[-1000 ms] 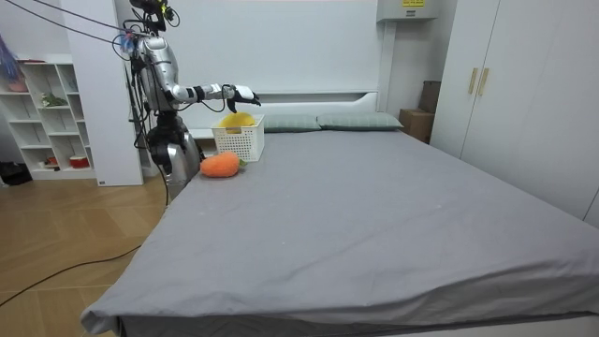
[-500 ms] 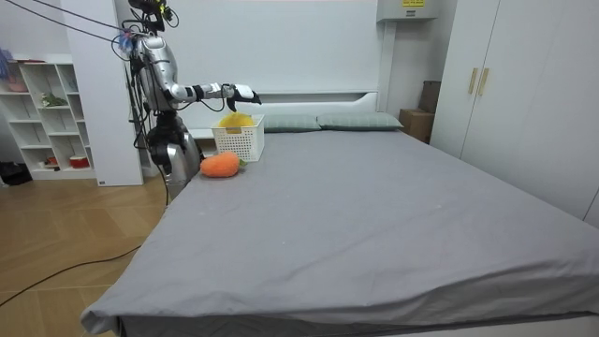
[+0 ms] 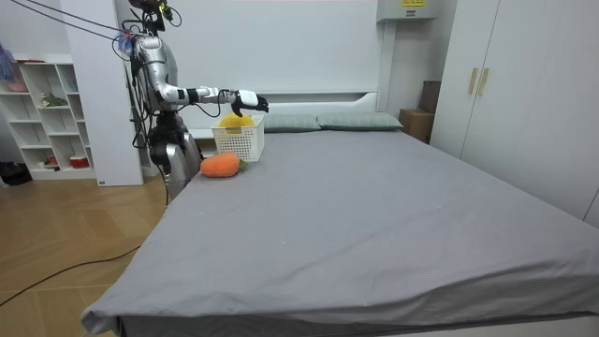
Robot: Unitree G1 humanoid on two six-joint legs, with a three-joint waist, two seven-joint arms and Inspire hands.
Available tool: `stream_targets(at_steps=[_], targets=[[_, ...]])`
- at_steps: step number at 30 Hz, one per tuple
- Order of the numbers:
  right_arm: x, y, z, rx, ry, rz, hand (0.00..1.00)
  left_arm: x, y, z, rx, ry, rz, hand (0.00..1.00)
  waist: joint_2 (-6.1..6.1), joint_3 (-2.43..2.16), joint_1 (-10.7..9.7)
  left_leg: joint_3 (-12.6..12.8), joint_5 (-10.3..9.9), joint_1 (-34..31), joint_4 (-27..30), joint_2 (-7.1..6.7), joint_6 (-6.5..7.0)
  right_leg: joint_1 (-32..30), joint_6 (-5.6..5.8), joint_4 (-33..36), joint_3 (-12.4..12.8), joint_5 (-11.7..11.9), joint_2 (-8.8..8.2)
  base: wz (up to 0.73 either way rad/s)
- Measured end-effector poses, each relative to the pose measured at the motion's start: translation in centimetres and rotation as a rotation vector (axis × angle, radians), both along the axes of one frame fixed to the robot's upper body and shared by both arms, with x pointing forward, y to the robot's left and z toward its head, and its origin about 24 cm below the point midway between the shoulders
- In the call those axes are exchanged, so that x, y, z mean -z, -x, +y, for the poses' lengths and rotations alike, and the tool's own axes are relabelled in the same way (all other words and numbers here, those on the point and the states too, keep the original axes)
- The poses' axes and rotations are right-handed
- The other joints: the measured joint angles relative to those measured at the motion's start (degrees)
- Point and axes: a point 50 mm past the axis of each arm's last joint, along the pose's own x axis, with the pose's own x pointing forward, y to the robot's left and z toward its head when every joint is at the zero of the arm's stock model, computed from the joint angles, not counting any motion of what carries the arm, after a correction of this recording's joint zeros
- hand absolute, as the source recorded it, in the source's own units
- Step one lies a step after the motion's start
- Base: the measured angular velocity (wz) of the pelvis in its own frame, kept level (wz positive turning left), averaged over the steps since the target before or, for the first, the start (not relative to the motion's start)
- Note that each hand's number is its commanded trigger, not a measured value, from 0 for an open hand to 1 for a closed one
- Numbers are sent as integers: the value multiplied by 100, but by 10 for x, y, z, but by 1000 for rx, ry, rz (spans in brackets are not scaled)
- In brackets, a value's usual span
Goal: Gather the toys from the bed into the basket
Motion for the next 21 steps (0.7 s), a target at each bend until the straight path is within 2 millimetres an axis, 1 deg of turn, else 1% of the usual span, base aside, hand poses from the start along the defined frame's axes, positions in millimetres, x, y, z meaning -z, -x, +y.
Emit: stream_targets(at_steps=[2, 4, 5, 6, 7, 9, 12, 14, 16, 17, 18, 19, 20, 21], targets=[[6, 3, -6, 33, -9, 13, 0, 0, 1, -1, -1, 2, 2, 0, 16, -5, -42, 1, 0, -6, 3, -3, 0, -1, 0, 1, 1, 0, 1, 0], [12, 6, -12, 65, -5, 30, 0, 0, 2, -1, -1, 2, 3, 0, 29, -28, -148, 4, -4, -4, 4, -3, 4, -6, 0, 2, -2, 0, 4, 0], [15, 9, -16, 83, -6, 41, 0, 1, 2, -1, -2, 3, 4, 0, 54, -46, -174, 10, -4, -3, 5, -4, 4, -7, -1, 3, 0, 1, 8, -4], [18, 12, -19, 99, -7, 53, 0, 1, 2, -2, -3, 5, 4, 0, 84, -74, -186, 30, -5, 6, 5, -4, 6, -7, -1, 3, 17, 1, 12, -8], [19, 13, -22, 107, -6, 57, 0, 1, 2, -3, -6, 8, 4, 0, 115, -93, -245, 57, -5, 11, 5, -3, 6, -6, -1, 5, 46, 1, 15, -10], [19, 13, -23, 114, -7, 54, 0, 1, 3, -4, -13, 12, 2, 0, 154, -106, -309, 103, -5, 9, 3, 1, 6, -6, -2, 8, 96, 1, 31, -11], [18, 12, -30, 149, -7, 41, 0, 1, 1, -5, -13, 10, -10, 0, 152, -120, -371, 142, -6, 24, 2, 9, 6, -6, -6, 15, 115, 3, 37, -8], [20, 13, -34, 171, -7, 40, 0, 2, 3, -5, -18, 9, -5, 0, 138, -124, -420, 142, -6, 40, 3, 8, 6, 10, -6, 19, 133, 4, 36, 0], [28, 15, -35, 180, -23, 63, 0, 2, 8, -4, -42, 7, 4, 0, 115, -102, -485, 141, -9, 96, 1, 8, 9, 69, -6, 20, 143, 4, 41, 0], [38, 19, -38, 195, -19, 103, 0, 3, 12, -5, -48, 6, 15, 0, 110, -98, -502, 142, -24, 128, 1, 8, 17, 103, -5, 11, 151, 3, 43, 0], [47, 25, -41, 208, -13, 141, 0, 4, 14, -6, -58, 9, 19, 0, 79, -112, -495, 140, -30, 131, 7, 7, 21, 111, -4, 16, 155, 2, 42, 0], [50, 27, -42, 212, -11, 157, 0, 4, 14, -6, -62, 9, 20, 0, 77, -108, -491, 140, -32, 126, 7, 5, 23, 110, -3, 16, 158, 2, 41, 0], [56, 30, -43, 220, -7, 183, 0, 4, 16, -5, -70, 3, 24, 0, 77, -91, -495, 140, -38, 120, 9, 1, 28, 109, -3, 18, 176, 2, 41, -3], [64, 33, -44, 228, 0, 213, 0, 4, 16, -5, -72, 0, 27, 0, 78, -89, -496, 142, -47, 118, 9, -3, 31, 105, -2, 21, 197, 2, 41, -4]])
